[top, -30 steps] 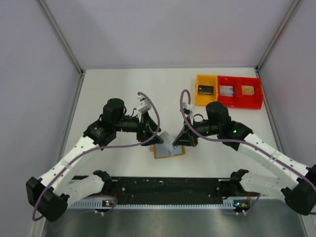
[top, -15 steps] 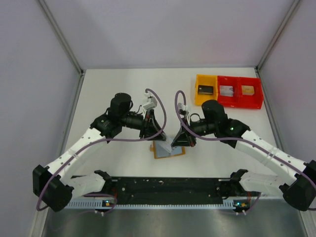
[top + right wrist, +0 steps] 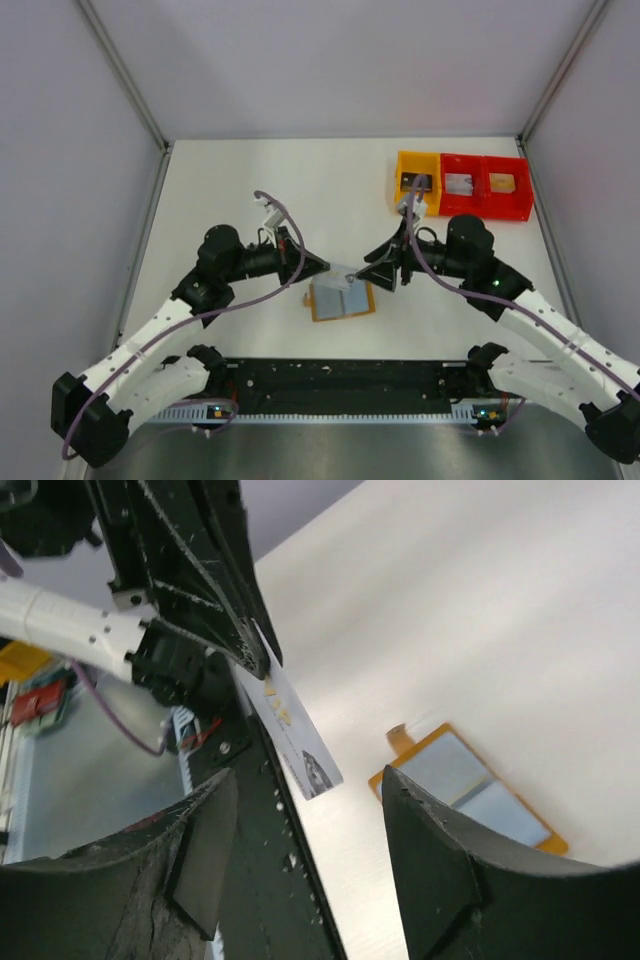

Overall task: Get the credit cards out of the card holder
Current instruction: Remove the credit card from the card holder.

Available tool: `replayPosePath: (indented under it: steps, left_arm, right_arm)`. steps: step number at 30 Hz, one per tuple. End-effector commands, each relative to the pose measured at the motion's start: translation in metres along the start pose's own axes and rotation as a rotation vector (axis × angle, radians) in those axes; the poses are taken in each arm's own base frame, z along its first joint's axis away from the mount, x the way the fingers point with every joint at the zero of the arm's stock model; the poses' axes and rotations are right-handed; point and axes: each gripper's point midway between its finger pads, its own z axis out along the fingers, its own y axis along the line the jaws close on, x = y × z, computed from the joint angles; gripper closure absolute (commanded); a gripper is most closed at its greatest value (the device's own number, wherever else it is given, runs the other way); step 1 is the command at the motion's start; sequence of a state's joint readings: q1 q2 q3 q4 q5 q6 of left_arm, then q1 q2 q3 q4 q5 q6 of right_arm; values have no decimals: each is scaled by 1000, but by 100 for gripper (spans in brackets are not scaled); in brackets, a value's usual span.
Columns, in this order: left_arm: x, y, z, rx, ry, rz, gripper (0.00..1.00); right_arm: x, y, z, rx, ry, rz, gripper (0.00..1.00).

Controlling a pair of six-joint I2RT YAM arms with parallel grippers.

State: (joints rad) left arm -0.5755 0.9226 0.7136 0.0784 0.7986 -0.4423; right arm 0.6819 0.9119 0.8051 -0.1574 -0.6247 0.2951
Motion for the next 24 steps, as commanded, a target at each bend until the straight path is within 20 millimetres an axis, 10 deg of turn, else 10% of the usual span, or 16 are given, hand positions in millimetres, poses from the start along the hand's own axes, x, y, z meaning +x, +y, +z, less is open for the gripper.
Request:
replayPosePath:
  steps: [1,11,24]
  left_arm:
    - [-67,-1,-16,-83,-435,-88,100]
    - [-87,-5,-35,-30,-689,-216,100]
    - [-99,-18,-7,67,-704,-263,100]
  right_arm:
    - [-39,-10,-13,50,-267,58,38]
    - [-50,12,-13,-167,-473,225,36]
    - [-72,13,-6,-208,-553,266,49]
